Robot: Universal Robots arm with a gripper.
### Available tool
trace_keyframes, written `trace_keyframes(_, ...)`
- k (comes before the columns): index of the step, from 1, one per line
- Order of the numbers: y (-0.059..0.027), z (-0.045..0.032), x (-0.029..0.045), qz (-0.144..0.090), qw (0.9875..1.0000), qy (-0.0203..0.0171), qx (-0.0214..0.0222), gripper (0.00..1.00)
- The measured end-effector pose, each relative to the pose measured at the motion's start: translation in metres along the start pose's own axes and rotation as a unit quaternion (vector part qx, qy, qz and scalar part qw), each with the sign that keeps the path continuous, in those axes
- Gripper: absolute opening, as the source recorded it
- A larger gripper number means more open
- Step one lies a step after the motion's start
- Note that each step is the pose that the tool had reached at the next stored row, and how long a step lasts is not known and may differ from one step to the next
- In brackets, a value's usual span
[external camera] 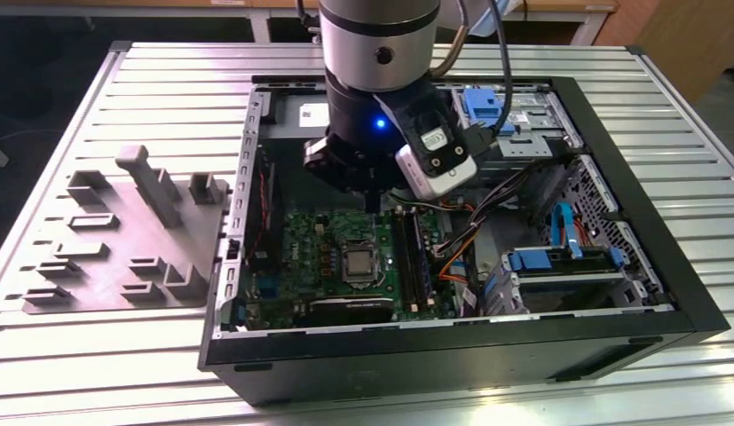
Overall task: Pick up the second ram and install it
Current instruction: 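Insert the second ram into the second slot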
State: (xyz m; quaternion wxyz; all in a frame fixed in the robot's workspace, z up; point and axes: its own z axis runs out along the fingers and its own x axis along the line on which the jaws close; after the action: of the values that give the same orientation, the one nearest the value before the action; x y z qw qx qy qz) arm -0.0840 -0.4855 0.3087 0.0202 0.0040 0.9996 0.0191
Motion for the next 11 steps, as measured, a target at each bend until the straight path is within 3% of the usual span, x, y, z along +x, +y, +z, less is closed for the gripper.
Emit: trace_keyframes(11,-0.0002,0.0084,-0.0130,0.000,1.0000,0.0000,0.0000,0.11)
